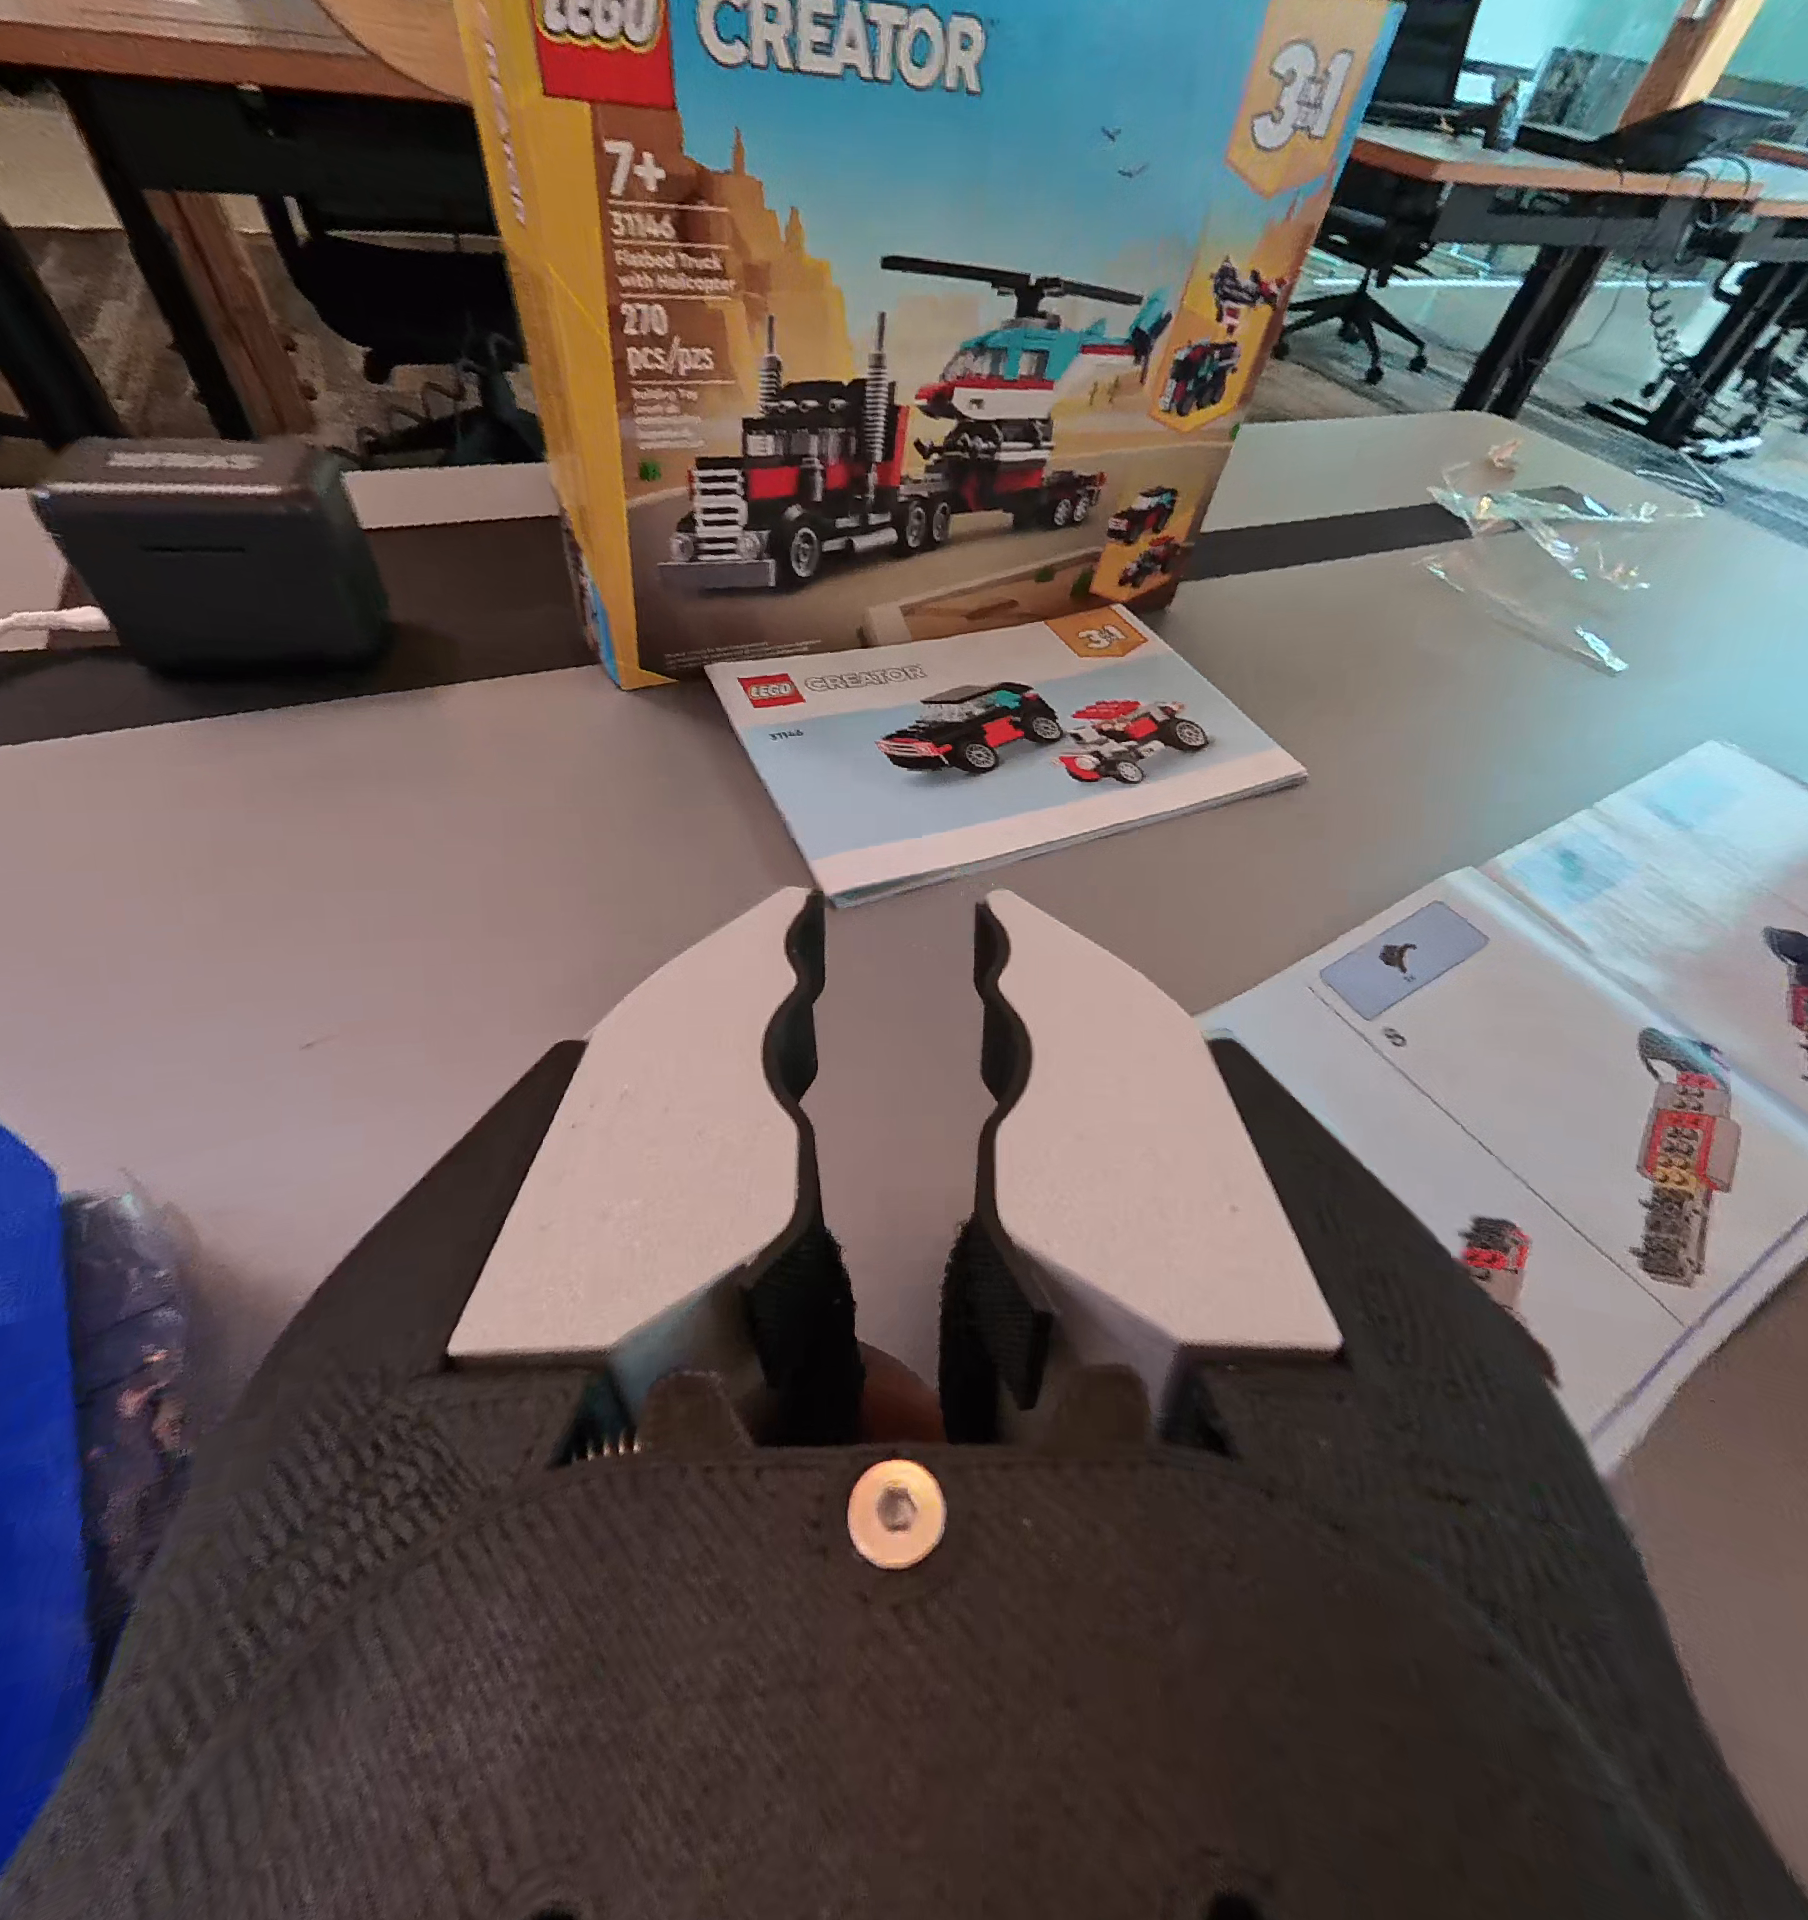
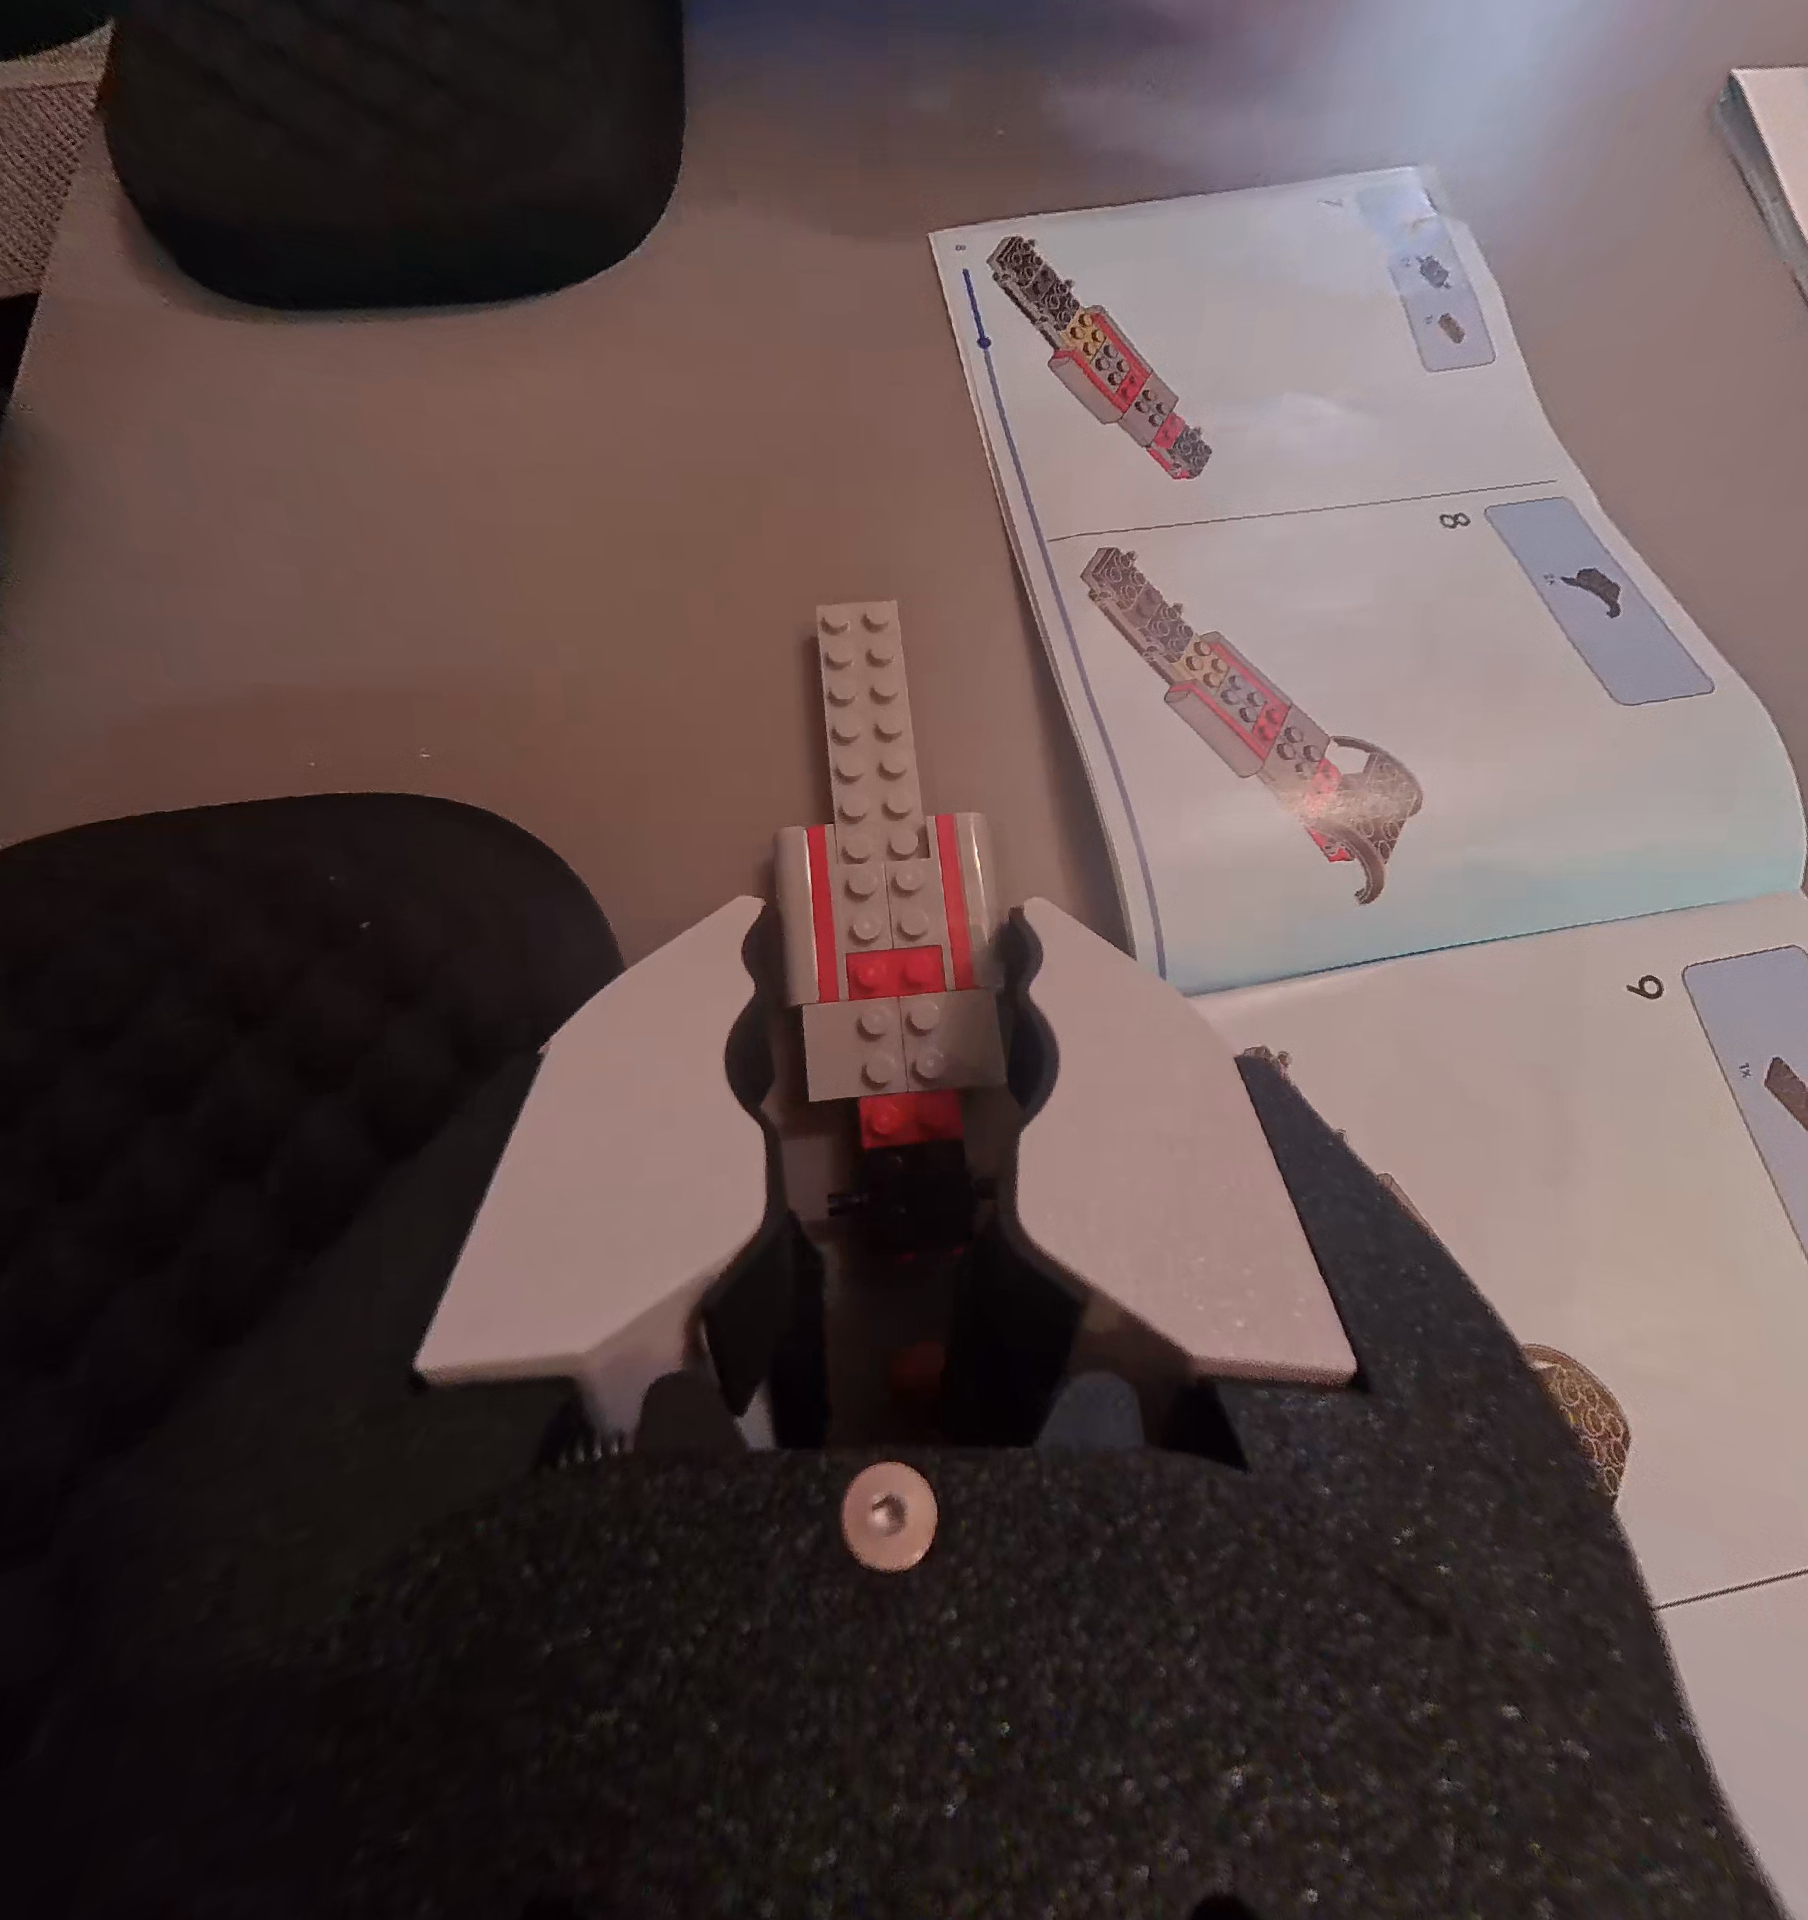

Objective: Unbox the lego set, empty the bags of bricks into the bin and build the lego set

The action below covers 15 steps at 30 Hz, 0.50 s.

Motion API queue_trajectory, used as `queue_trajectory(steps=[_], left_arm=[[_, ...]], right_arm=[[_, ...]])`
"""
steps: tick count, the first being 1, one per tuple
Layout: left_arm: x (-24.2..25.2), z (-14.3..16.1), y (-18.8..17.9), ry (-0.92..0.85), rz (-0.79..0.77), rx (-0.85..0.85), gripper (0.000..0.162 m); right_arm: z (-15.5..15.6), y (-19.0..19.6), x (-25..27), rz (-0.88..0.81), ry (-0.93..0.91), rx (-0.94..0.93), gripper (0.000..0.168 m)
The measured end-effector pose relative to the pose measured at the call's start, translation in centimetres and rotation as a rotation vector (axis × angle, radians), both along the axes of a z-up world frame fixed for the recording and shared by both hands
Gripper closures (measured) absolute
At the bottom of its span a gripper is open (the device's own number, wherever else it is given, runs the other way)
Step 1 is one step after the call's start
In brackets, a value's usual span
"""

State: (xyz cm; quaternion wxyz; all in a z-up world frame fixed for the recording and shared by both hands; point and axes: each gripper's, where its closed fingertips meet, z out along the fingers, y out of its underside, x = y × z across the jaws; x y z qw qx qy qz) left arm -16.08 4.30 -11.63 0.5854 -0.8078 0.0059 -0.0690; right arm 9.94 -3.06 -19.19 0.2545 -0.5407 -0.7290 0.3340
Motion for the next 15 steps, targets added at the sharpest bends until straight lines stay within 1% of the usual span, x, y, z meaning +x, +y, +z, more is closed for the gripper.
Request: queue_trajectory(steps=[2, 4, 6, 7, 9, 11, 12, 15], left_arm=[[1.6, -0.1, 0.0, -0.030, -0.069, -0.027, 0.134], [3.9, 0.1, -0.3, -0.063, -0.163, -0.060, 0.133], [6.3, 0.5, -1.3, -0.063, -0.261, -0.084, 0.131], [7.1, 0.8, -1.9, -0.055, -0.287, -0.086, 0.131], [8.0, 1.8, -3.6, -0.033, -0.286, -0.081, 0.128], [7.8, 3.4, -6.0, 0.022, -0.230, -0.039, 0.124], [6.7, 4.4, -7.4, 0.069, -0.154, -0.012, 0.121], [0.2, 7.6, -13.5, 0.241, 0.212, 0.091, 0.120]], right_arm=[[0.1, 0.3, -0.1, -0.021, 0.010, 0.016, 0.111], [1.1, 0.5, -0.3, -0.041, 0.074, -0.006, 0.106], [3.1, 0.8, -0.6, -0.074, 0.201, -0.055, 0.102], [3.9, 1.1, -0.6, -0.095, 0.244, -0.063, 0.100], [5.0, 1.8, -0.2, -0.141, 0.290, -0.021, 0.097], [5.4, 2.3, 0.2, -0.170, 0.307, 0.047, 0.096], [5.5, 2.2, 0.3, -0.176, 0.309, 0.068, 0.095], [5.6, 2.0, 0.7, -0.193, 0.319, 0.077, 0.095]])
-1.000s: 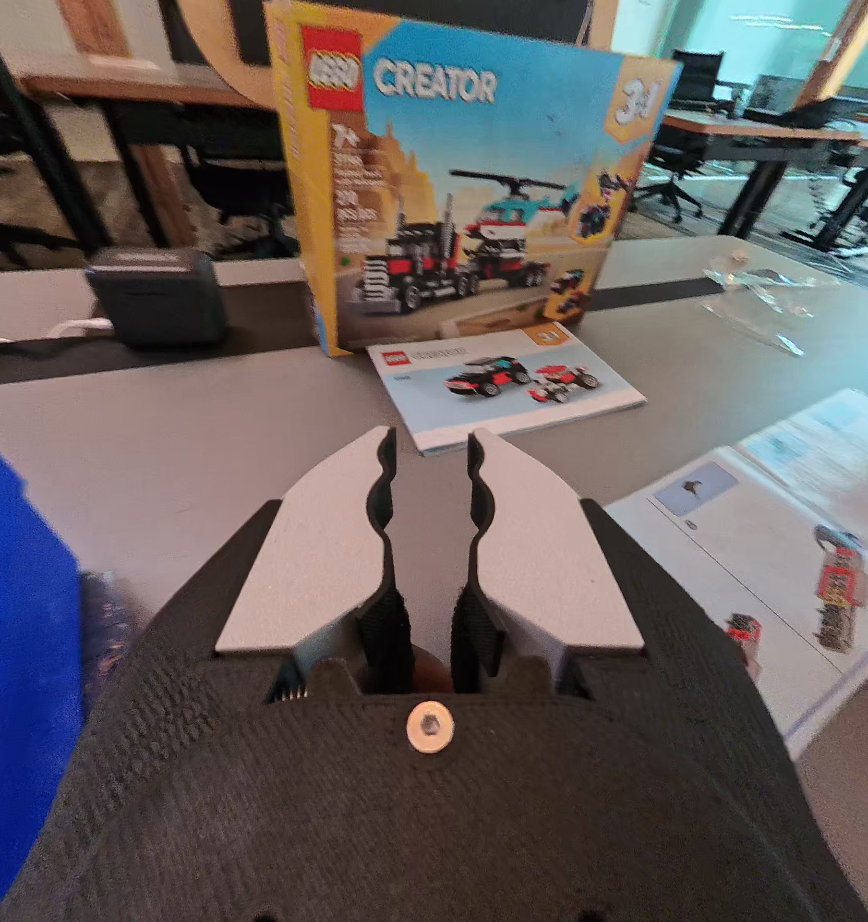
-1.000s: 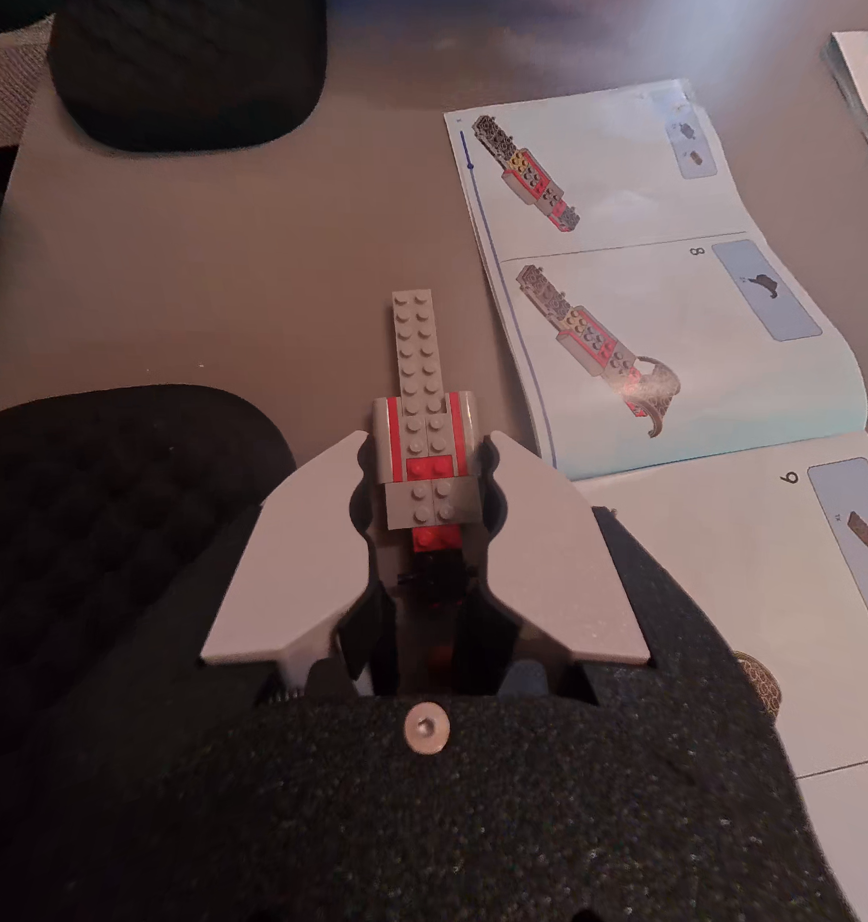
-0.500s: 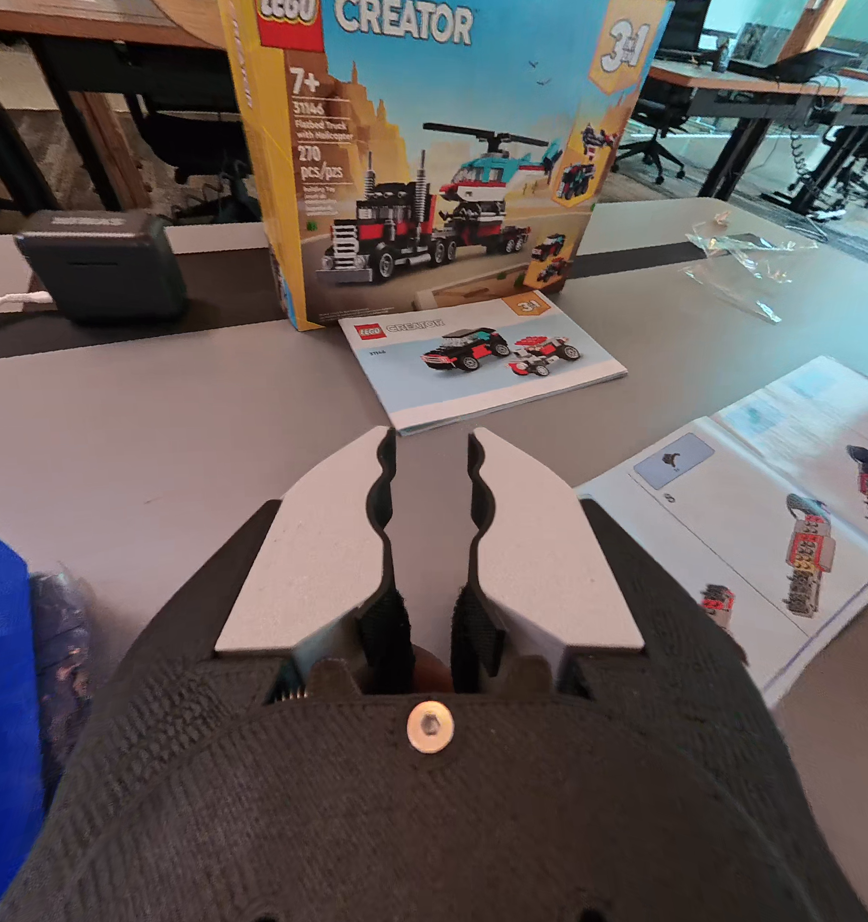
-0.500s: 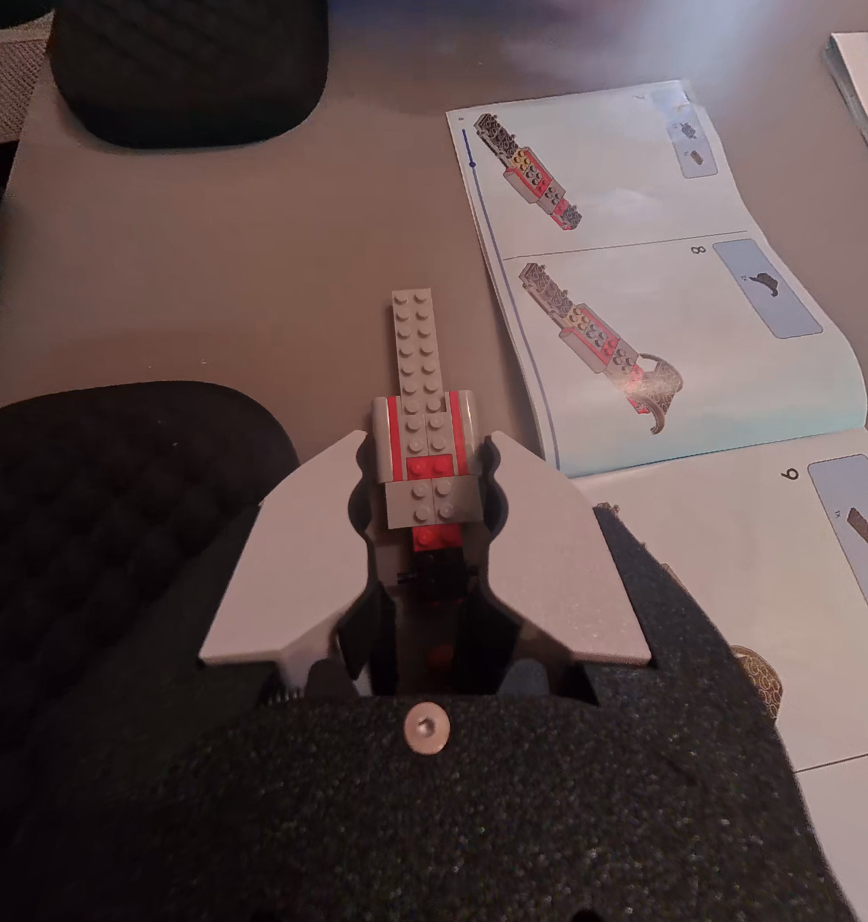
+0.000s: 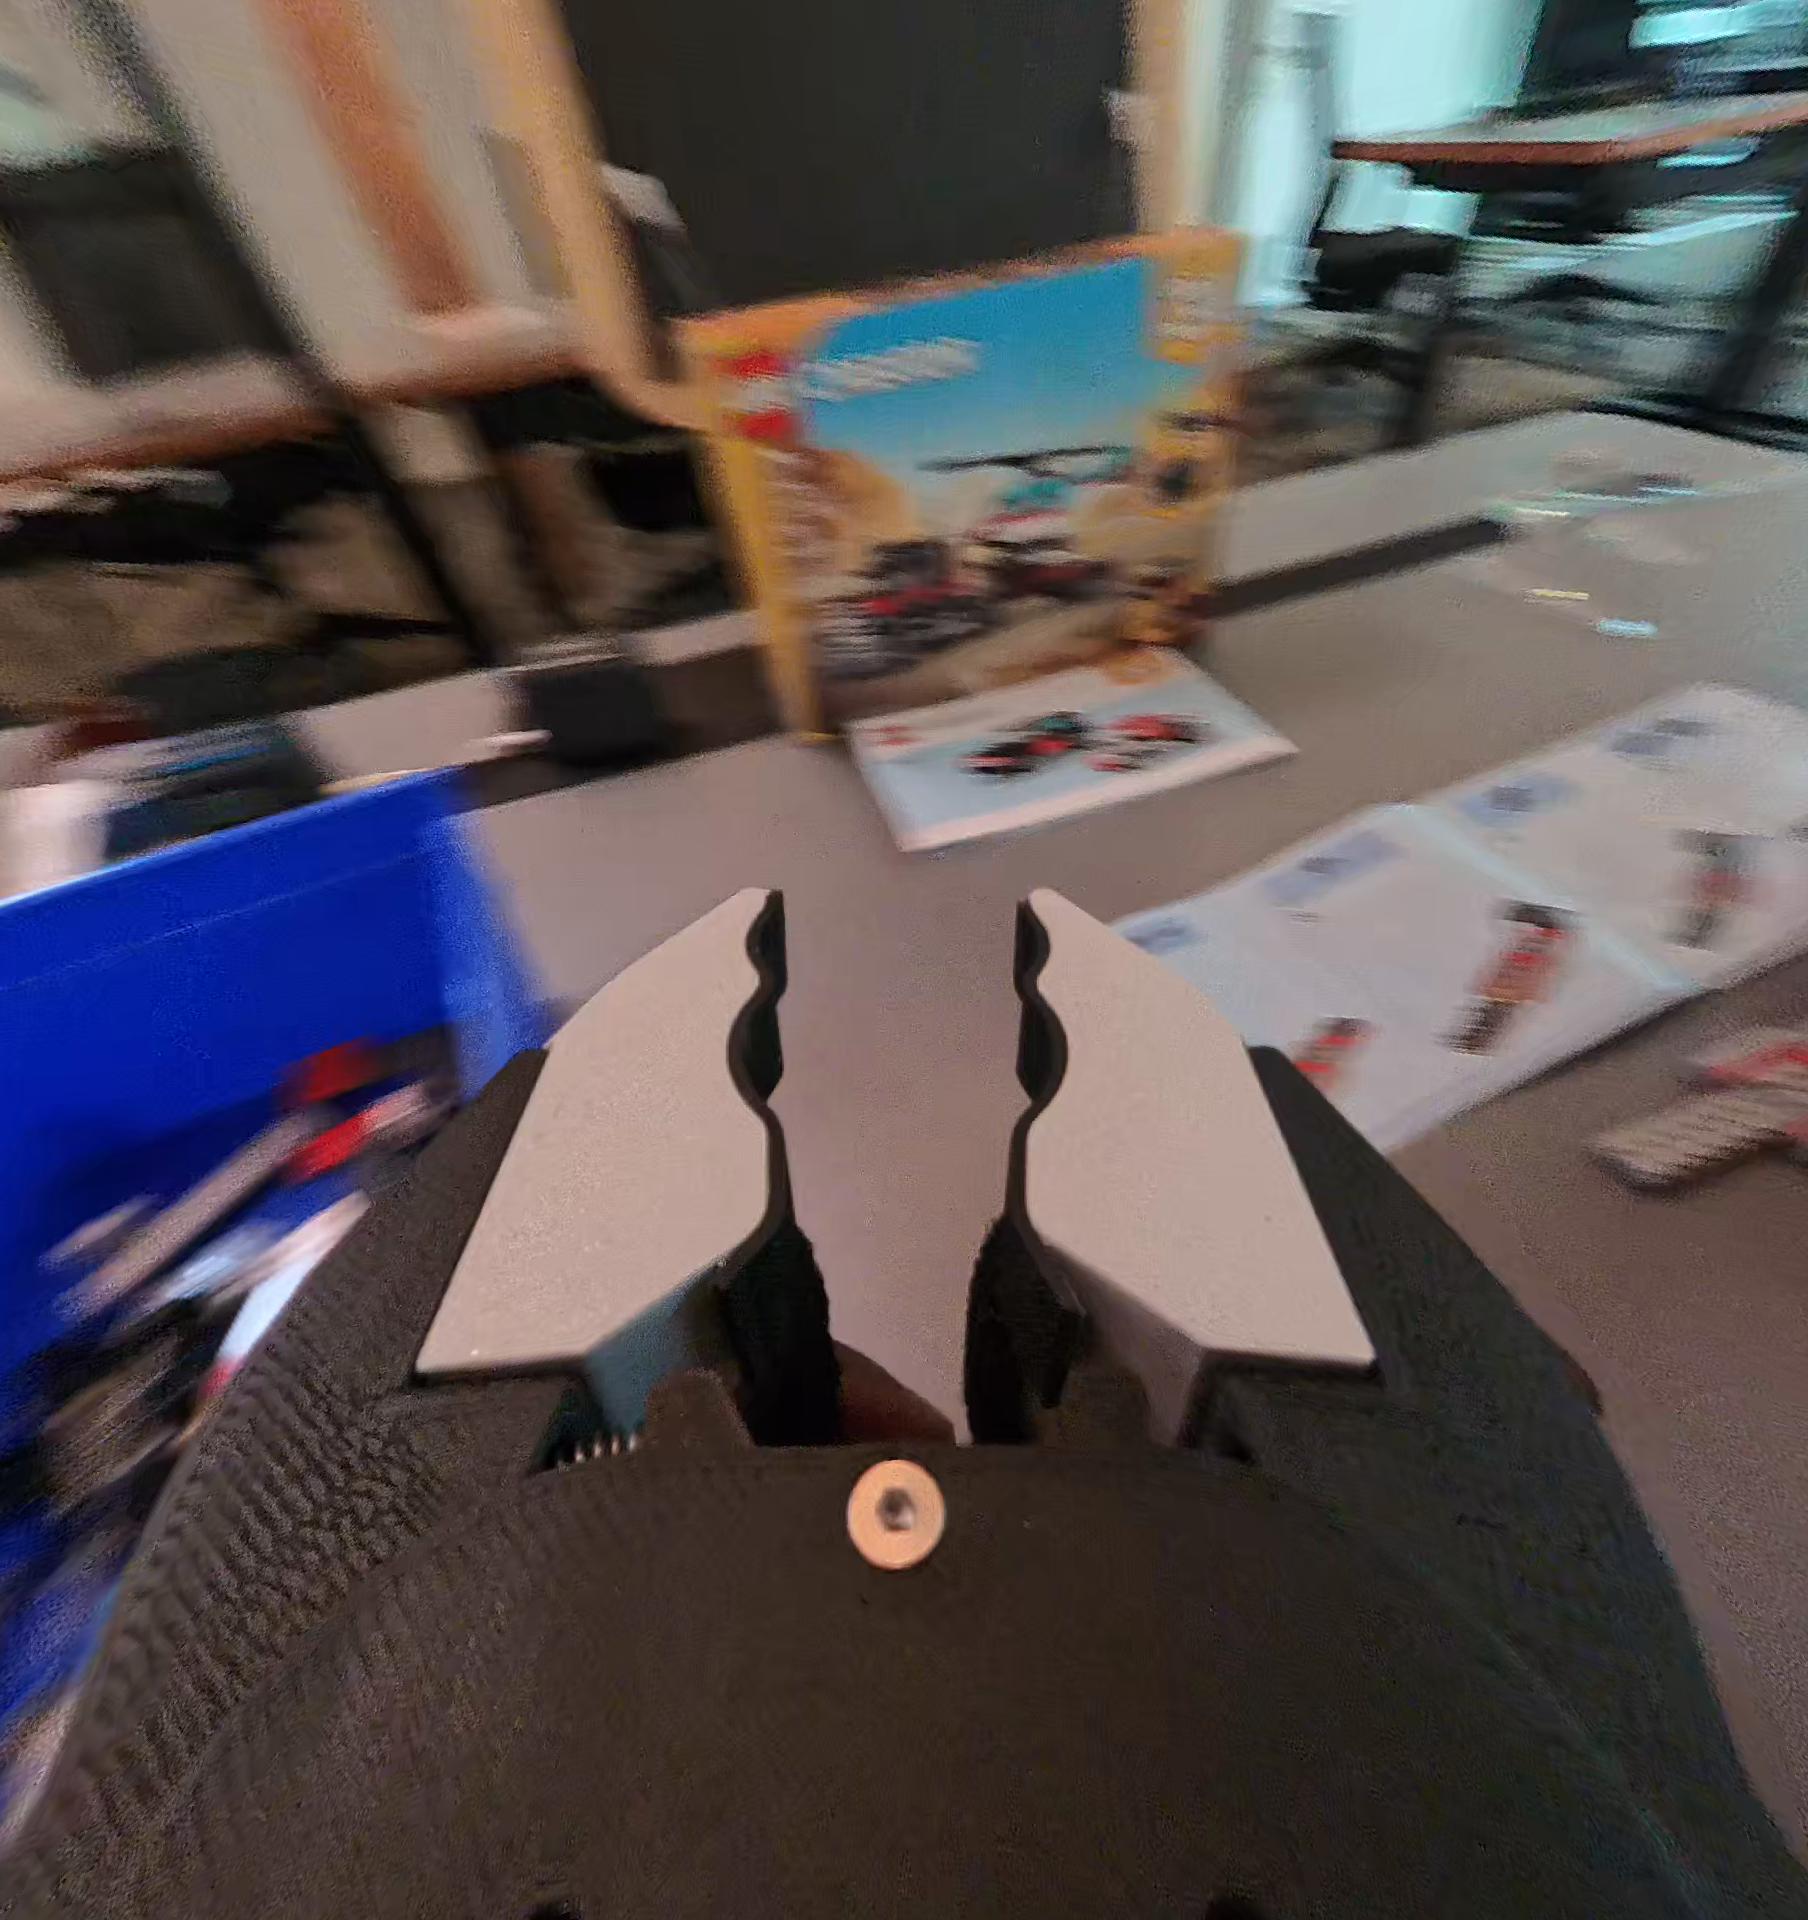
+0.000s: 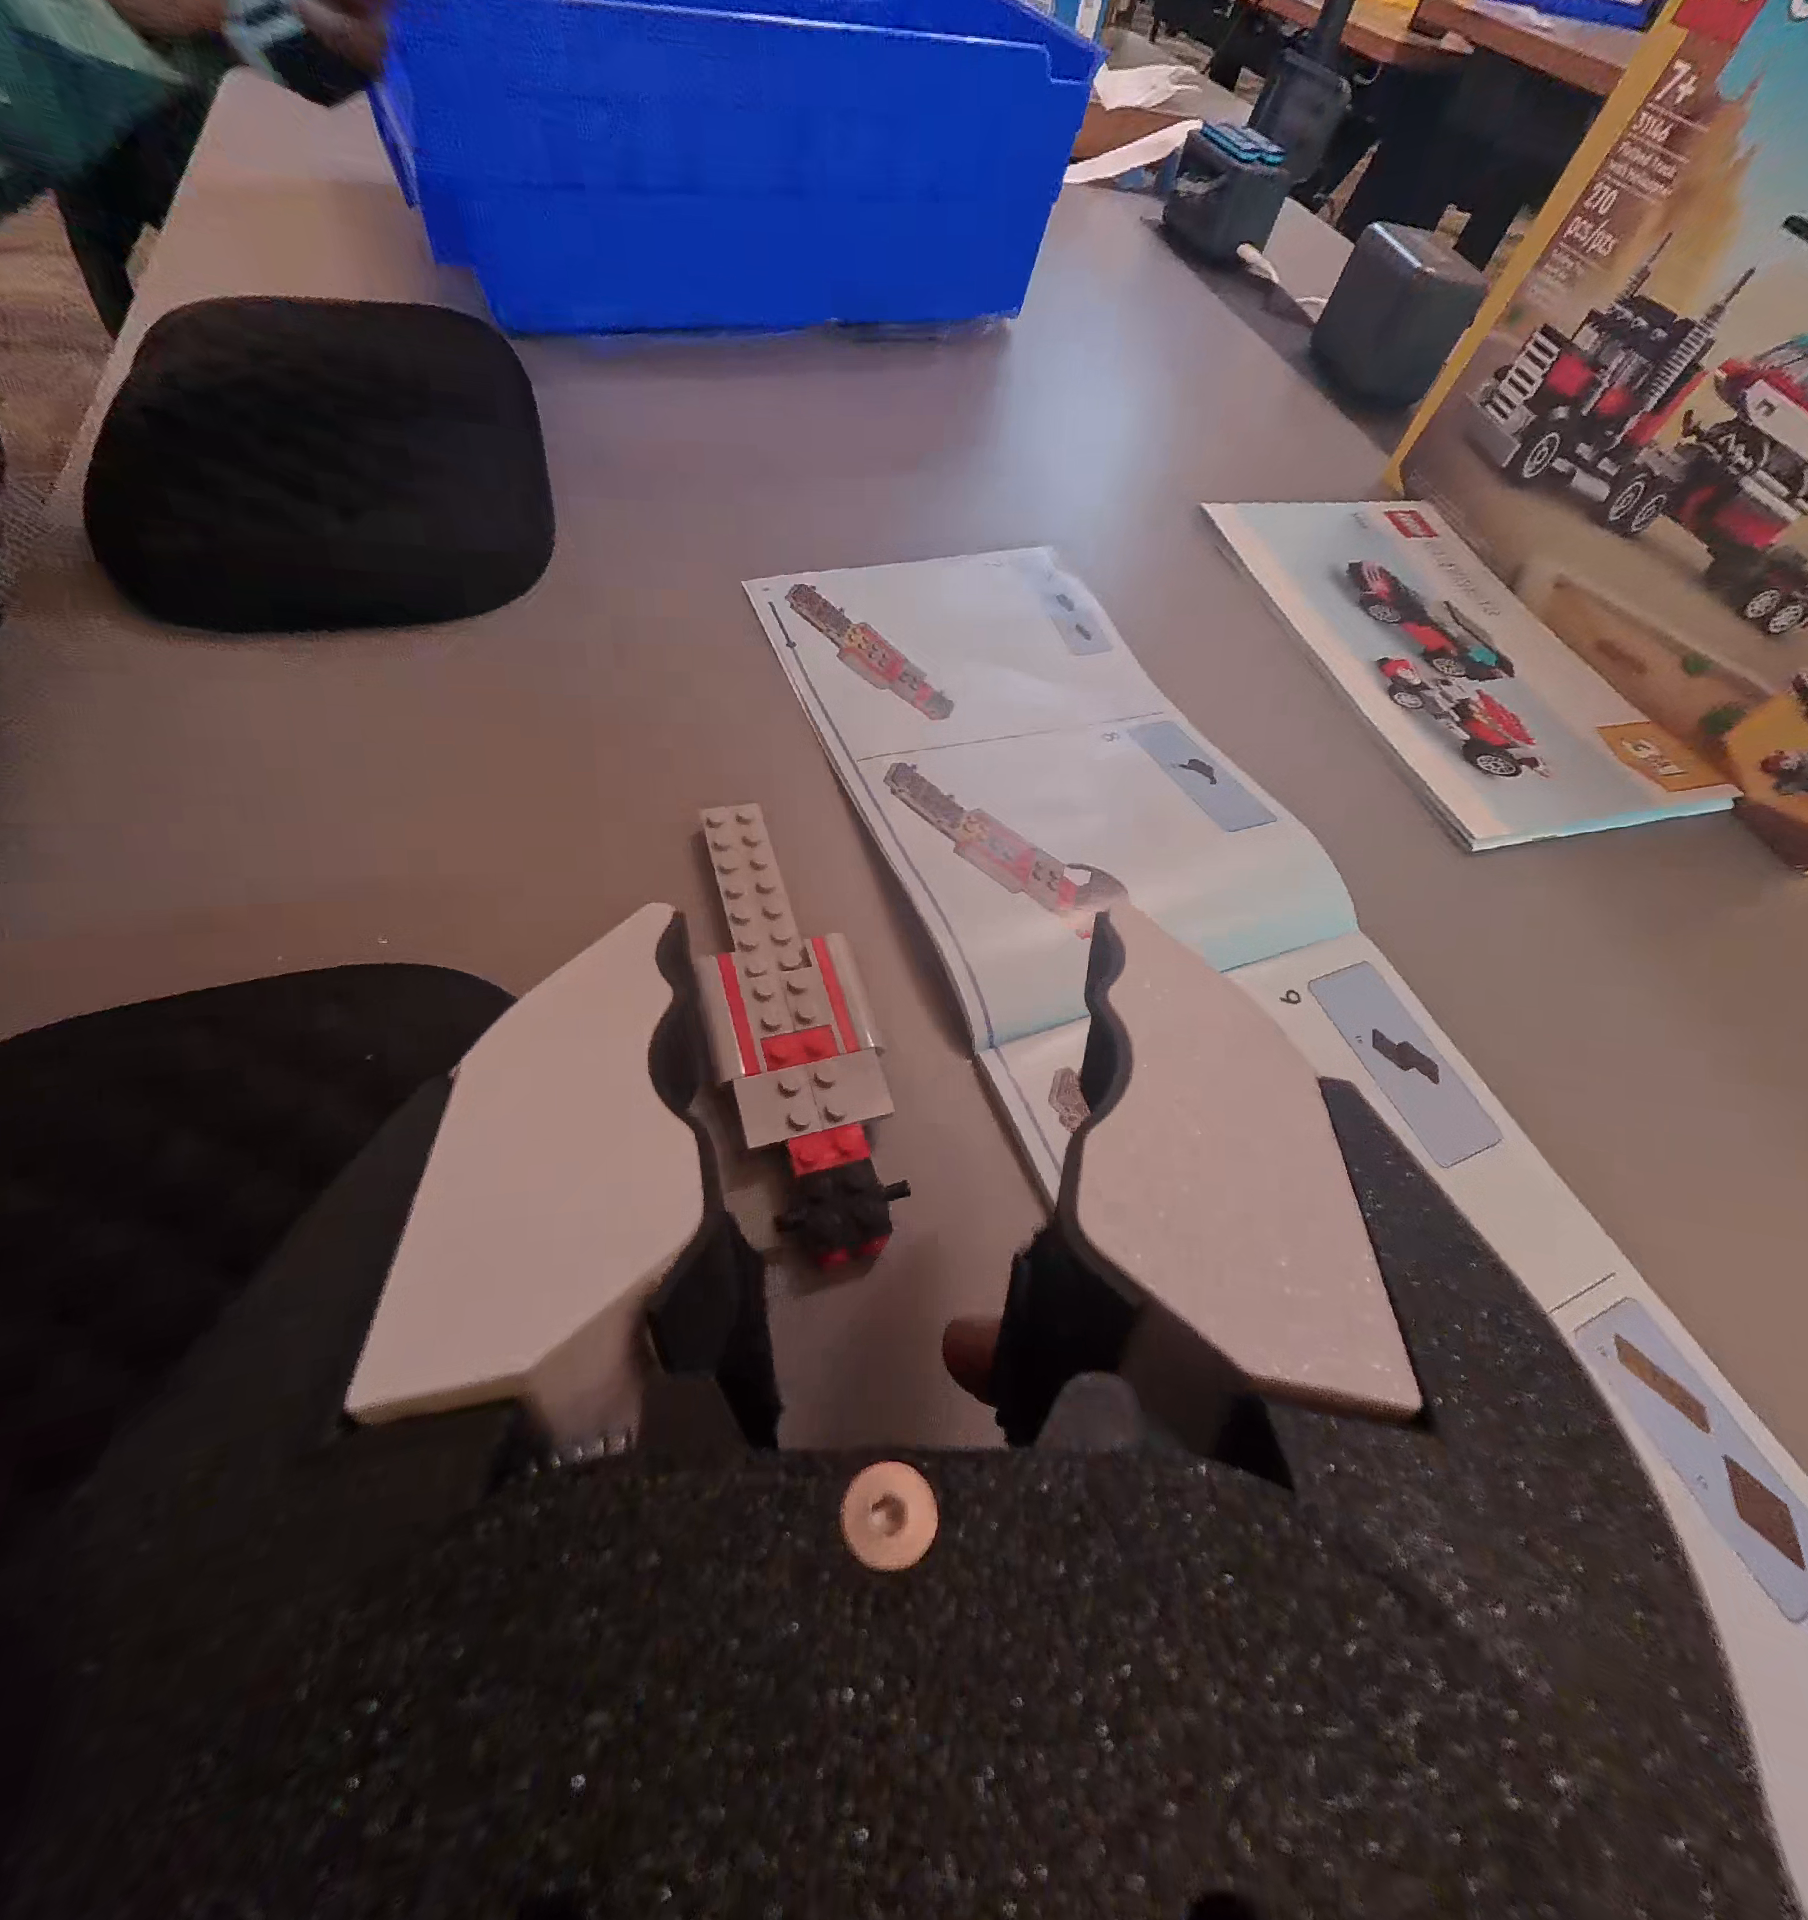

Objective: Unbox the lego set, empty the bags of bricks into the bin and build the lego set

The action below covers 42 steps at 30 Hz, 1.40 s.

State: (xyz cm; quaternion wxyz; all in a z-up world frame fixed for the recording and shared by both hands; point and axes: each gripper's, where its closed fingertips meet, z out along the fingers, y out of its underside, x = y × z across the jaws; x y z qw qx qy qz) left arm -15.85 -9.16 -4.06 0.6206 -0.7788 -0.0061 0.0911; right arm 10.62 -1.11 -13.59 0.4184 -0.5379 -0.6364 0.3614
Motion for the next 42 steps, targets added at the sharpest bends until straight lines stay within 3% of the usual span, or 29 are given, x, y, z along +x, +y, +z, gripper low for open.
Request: queue_trajectory(steps=[1, 3, 5, 7, 9, 16, 18, 21, 24, 29, 32, 36, 42], left_arm=[[-2.2, 0.0, -2.4, 0.022, 0.113, 0.001, 0.120], [-4.8, -2.8, -6.3, -0.041, 0.219, -0.118, 0.119], [-4.9, -6.8, -8.2, -0.204, 0.205, -0.243, 0.116], [-3.7, -8.2, -8.0, -0.324, 0.134, -0.208, 0.132], [-3.3, -8.2, -7.0, -0.294, 0.121, -0.131, 0.144], [-0.3, -8.4, -4.5, -0.096, -0.004, -0.166, 0.142], [1.4, -7.9, -5.0, -0.149, -0.155, -0.151, 0.136], [0.6, -4.5, -7.2, -0.358, -0.264, -0.013, 0.120], [-2.6, -3.2, -9.9, -0.416, -0.220, -0.039, 0.120], [-5.9, -7.3, -12.0, -0.286, -0.088, -0.341, 0.120], [-6.3, -8.5, -11.9, -0.258, -0.073, -0.421, 0.119], [-5.8, -7.3, -10.6, -0.242, -0.105, -0.360, 0.120], [-4.1, -3.8, -8.7, -0.208, -0.173, -0.248, 0.120]], right_arm=[[0.0, -0.1, 0.1, -0.002, 0.008, -0.010, 0.095], [-0.1, -0.1, 0.2, -0.002, 0.014, -0.038, 0.096], [-0.2, -0.1, 0.3, 0.003, 0.009, -0.061, 0.097], [0.0, -0.2, 0.1, 0.017, 0.000, -0.066, 0.098], [0.1, -0.2, -0.2, 0.026, -0.028, -0.049, 0.099], [-0.5, -1.2, -1.6, 0.041, -0.088, -0.040, 0.104], [-0.5, -1.7, -2.2, 0.046, -0.079, -0.054, 0.104], [0.0, -2.1, -3.2, 0.044, -0.046, -0.055, 0.099], [0.4, -1.9, -3.6, 0.028, -0.031, -0.044, 0.091], [0.4, -1.7, -3.5, 0.015, -0.039, -0.045, 0.089], [0.2, -1.7, -3.2, 0.007, -0.057, -0.046, 0.089], [1.5, -1.8, -2.7, -0.006, -0.019, -0.062, 0.087], [6.4, -0.9, 0.4, -0.137, 0.044, -0.039, 0.088]])
